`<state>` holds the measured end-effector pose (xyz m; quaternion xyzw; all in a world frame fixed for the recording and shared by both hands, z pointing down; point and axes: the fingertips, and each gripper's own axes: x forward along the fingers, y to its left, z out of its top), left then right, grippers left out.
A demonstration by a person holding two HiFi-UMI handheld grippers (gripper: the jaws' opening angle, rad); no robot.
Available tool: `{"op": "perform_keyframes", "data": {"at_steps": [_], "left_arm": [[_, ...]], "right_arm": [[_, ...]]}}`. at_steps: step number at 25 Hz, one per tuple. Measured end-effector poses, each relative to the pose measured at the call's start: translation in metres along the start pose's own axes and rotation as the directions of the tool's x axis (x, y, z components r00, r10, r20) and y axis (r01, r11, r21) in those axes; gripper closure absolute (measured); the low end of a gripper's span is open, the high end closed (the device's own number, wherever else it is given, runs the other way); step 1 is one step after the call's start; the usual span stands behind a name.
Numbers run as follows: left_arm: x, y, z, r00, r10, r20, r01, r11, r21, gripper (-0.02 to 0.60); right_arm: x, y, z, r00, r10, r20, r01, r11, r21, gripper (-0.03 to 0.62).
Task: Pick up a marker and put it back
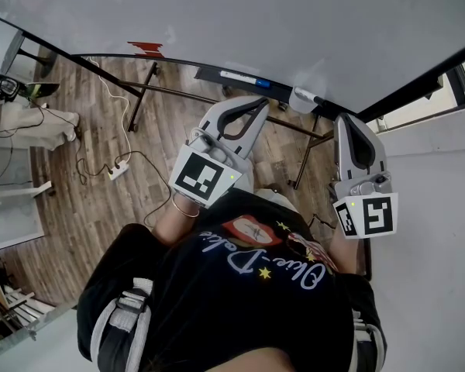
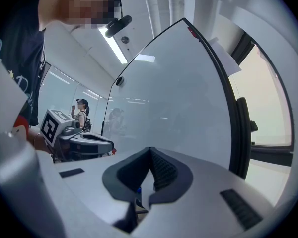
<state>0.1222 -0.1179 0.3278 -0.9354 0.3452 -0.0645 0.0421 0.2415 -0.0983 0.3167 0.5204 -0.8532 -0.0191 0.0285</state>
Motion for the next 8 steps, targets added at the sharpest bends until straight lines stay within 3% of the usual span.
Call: {"op": "perform_keyframes", "data": {"at_steps": [8], "left_arm": [[-0.0002,0.0002,-0.0004,1.000,0.001,-0.001,-0.001,1.000,-0.001,0.578]], "right_arm": [[0.0009,0.0009,-0.0001,1.000,0.003,0.001,-0.003,1.000,0.000,0.594]]}}
